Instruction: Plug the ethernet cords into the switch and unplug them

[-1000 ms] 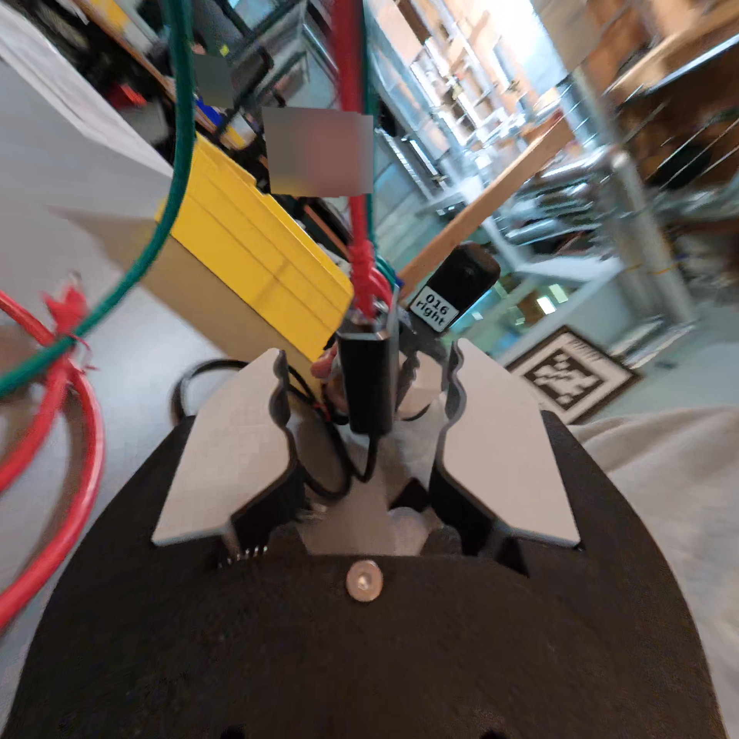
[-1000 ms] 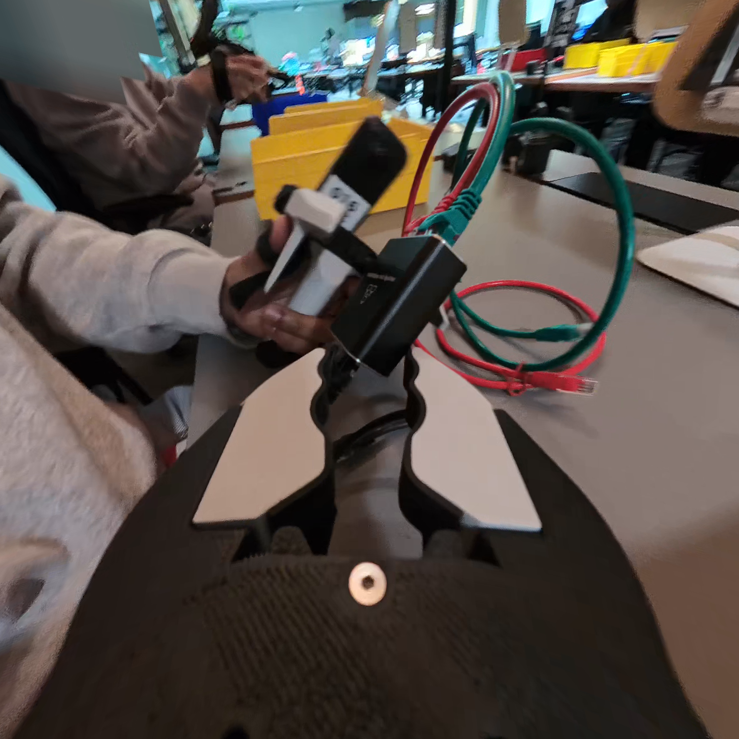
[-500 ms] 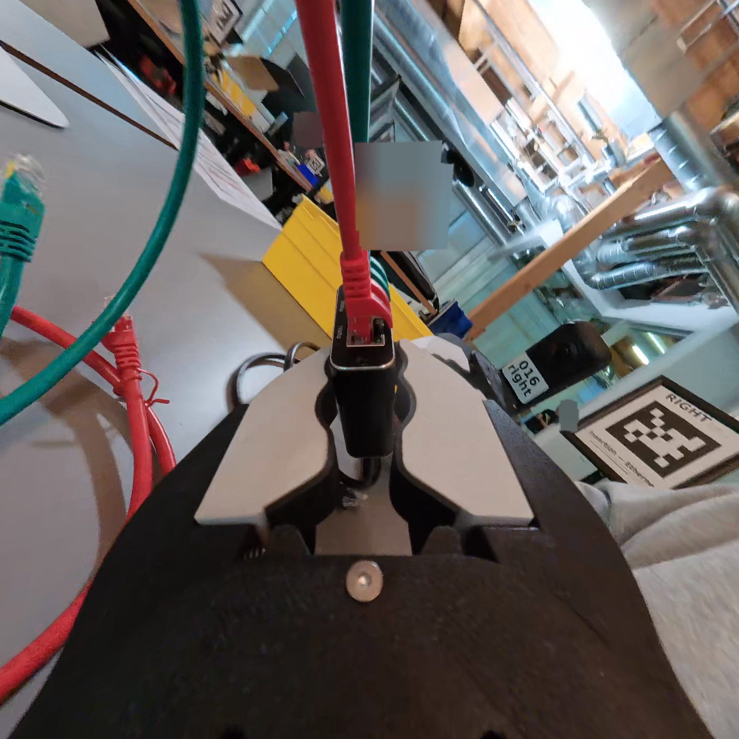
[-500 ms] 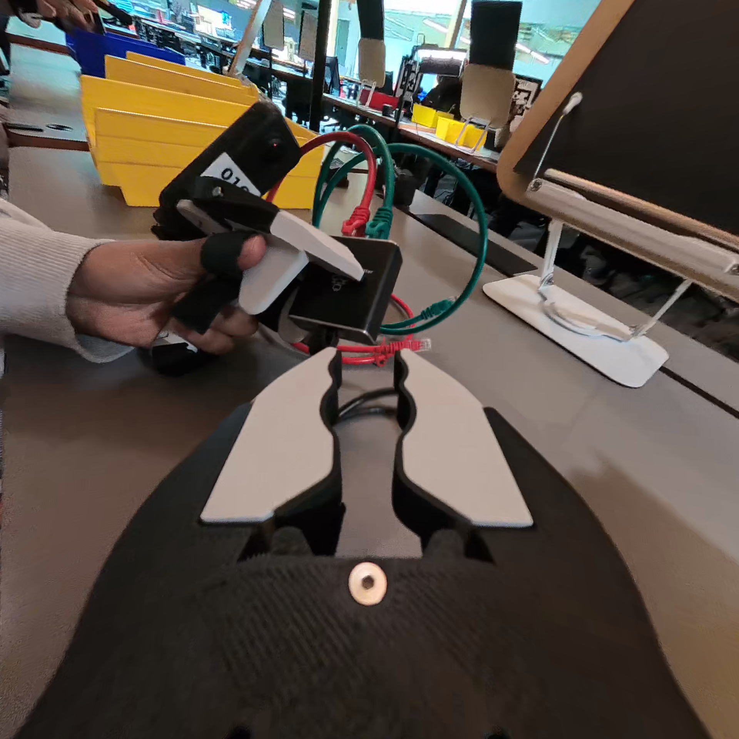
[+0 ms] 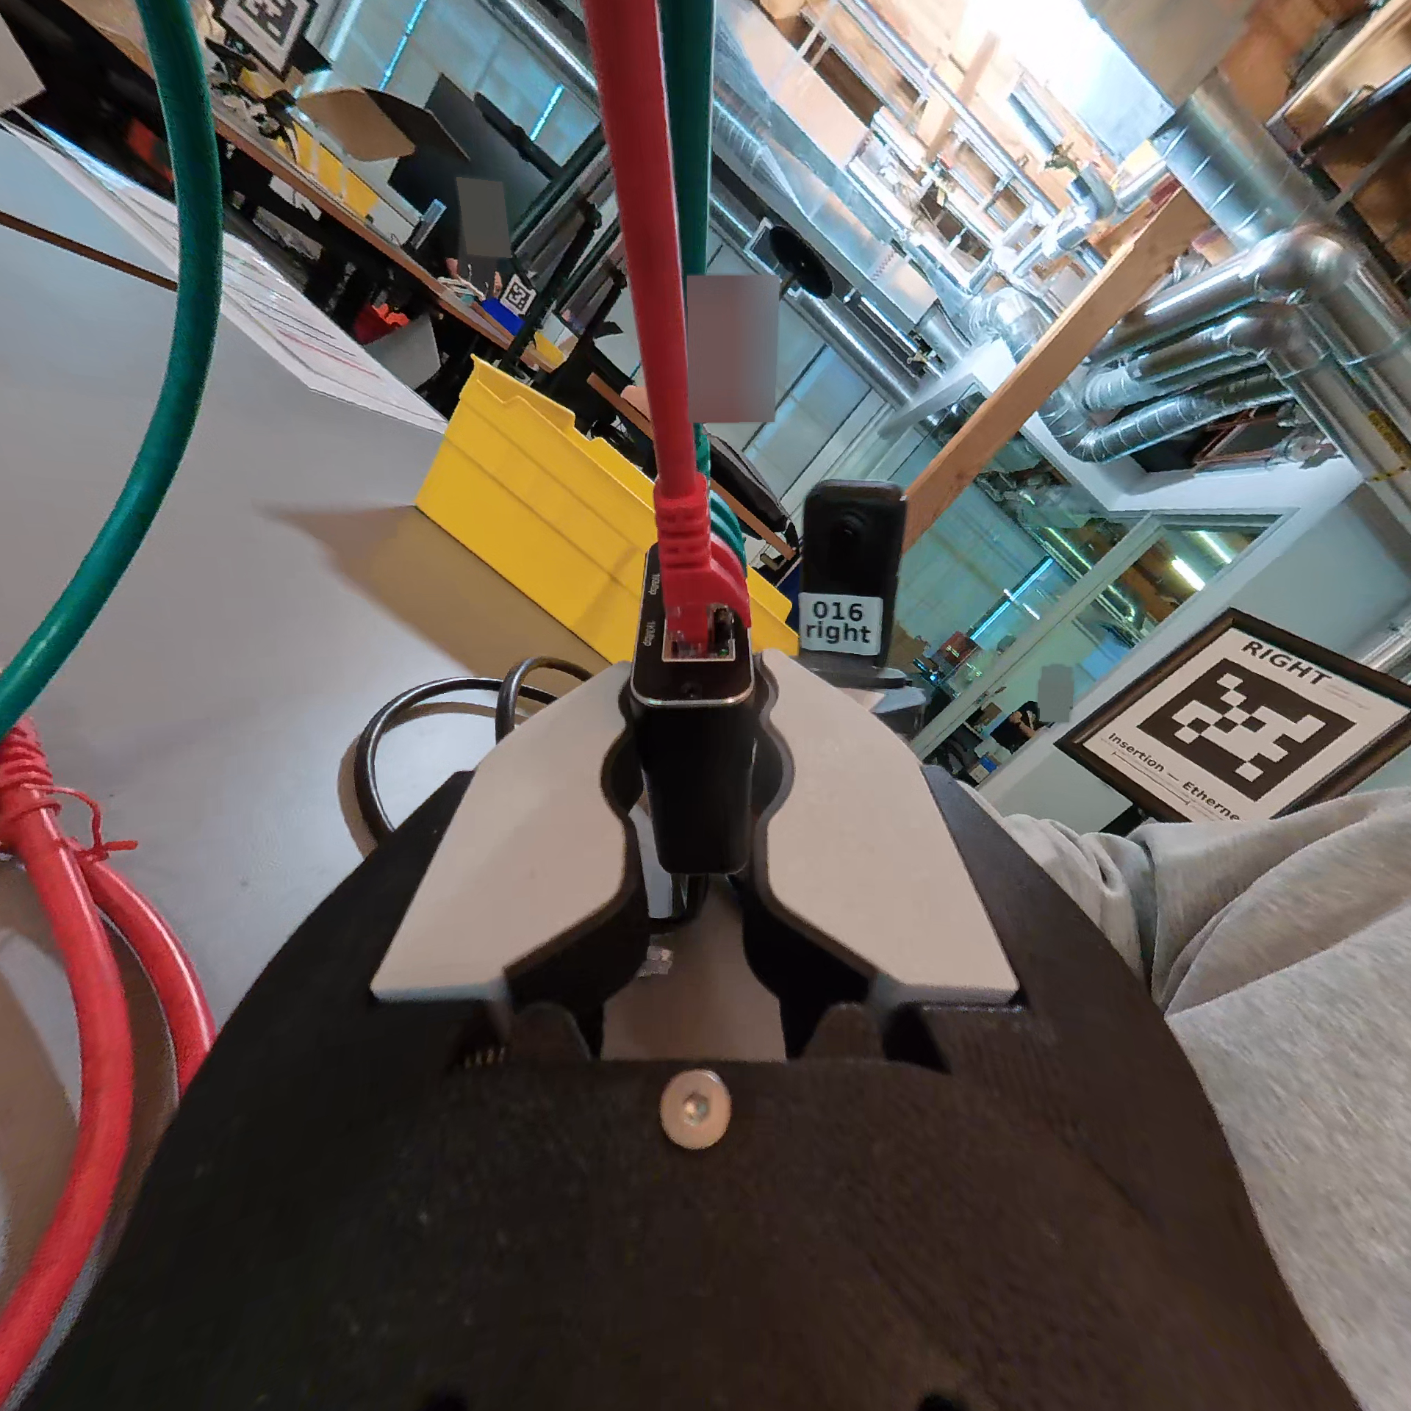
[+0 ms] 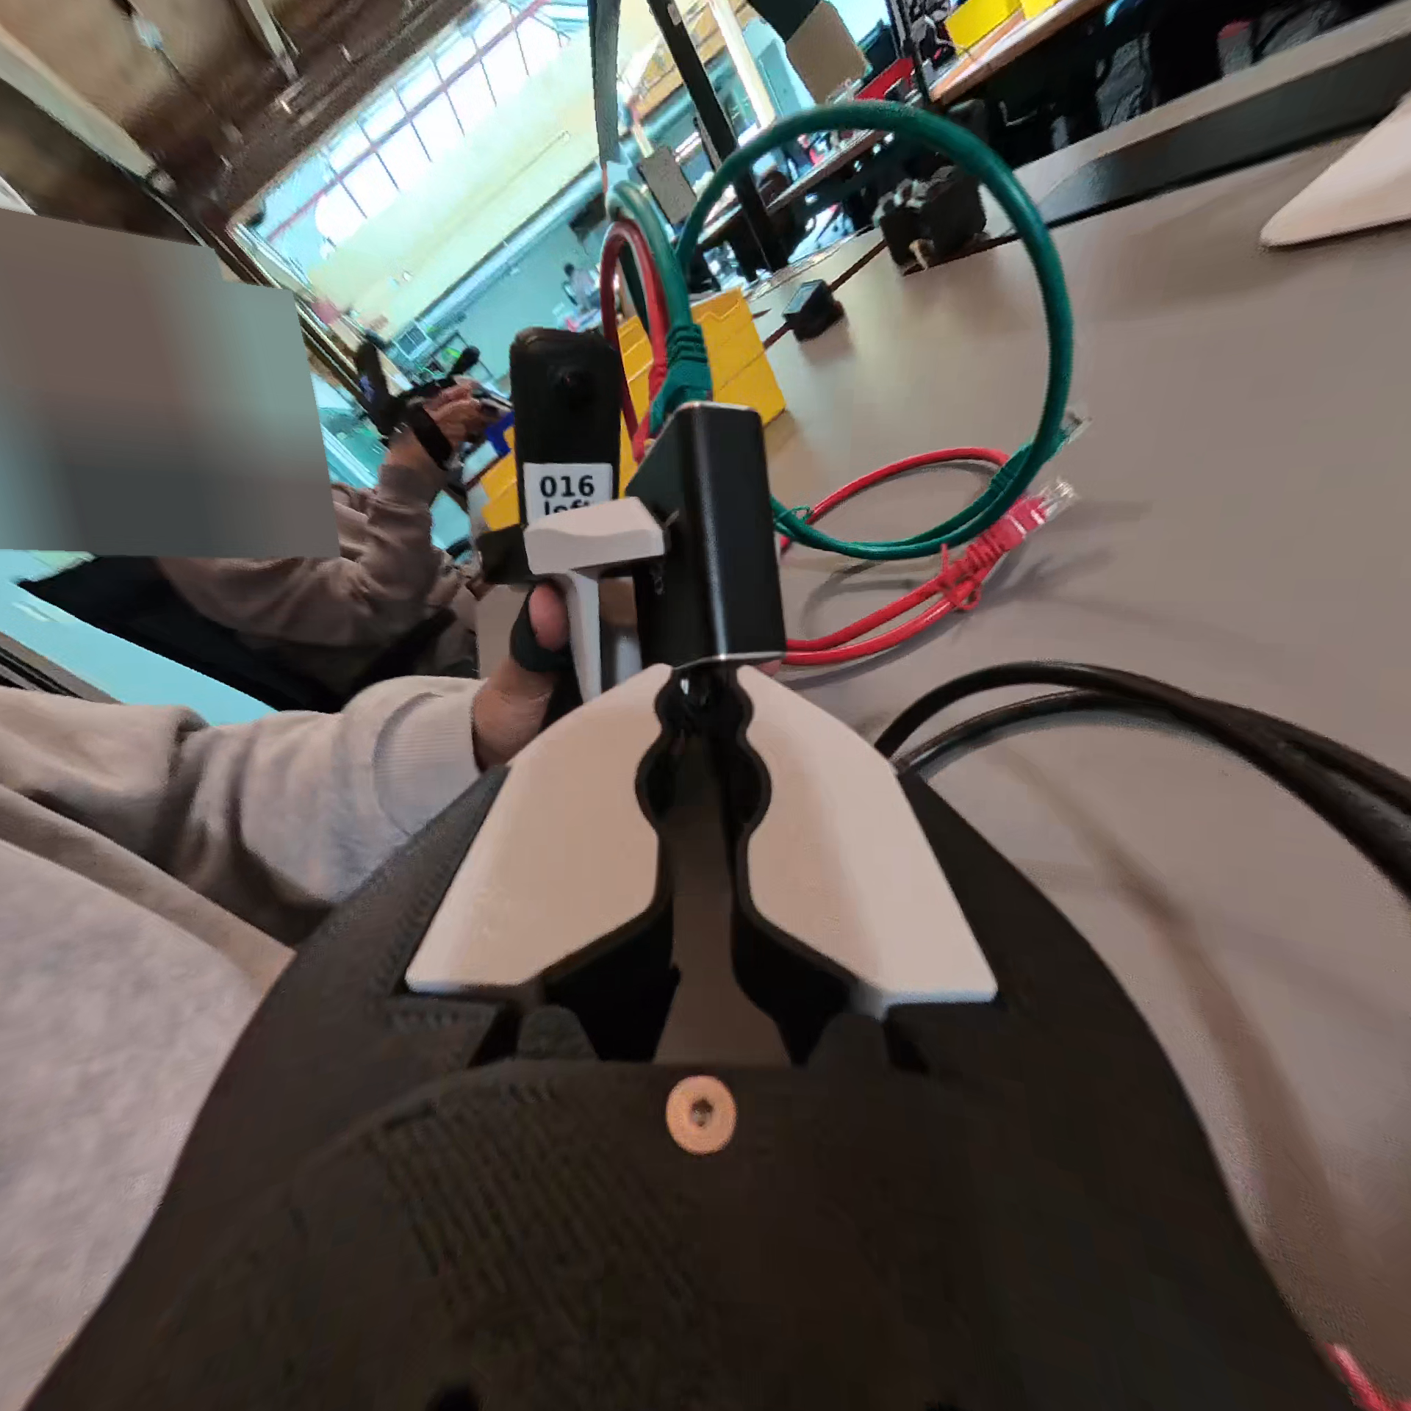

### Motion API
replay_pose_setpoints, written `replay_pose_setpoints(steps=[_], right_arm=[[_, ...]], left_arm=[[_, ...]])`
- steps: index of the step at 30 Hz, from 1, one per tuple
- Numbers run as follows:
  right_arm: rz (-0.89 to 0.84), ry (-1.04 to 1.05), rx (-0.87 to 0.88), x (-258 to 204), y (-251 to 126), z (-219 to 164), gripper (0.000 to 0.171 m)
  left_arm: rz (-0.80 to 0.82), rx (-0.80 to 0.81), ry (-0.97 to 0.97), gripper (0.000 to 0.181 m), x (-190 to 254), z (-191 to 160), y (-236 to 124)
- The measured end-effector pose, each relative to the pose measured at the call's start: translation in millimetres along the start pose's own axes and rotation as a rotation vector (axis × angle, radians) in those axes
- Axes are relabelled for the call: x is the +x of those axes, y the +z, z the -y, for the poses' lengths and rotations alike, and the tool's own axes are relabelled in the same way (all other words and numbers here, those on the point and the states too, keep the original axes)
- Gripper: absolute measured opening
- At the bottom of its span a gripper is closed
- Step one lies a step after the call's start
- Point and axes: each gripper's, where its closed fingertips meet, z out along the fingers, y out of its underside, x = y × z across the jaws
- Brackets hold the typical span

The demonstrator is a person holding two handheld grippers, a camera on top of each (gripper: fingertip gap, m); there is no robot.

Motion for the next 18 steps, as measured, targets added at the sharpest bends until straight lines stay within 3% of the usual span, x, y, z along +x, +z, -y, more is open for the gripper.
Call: replay_pose_setpoints(steps=[4, 8, 18], right_arm=[[0.048, 0.049, -0.024, -2.7, 1.6, -4.1, 0.021], [0.04, 0.029, -0.021, -2.3, 1.4, -3.8, 0.015], [0.105, 0.076, -0.018, -7.2, -0.4, -3.5, 0.021]], left_arm=[[0.0, -0.012, 0.018, 0.025, 1.2, -1.7, 1.5], [-0.017, -0.013, 0.019, 0.025, 3.2, -1.3, 1.3], [-0.035, -0.014, 0.021, 0.024, 5.8, -1.5, 1.8]])
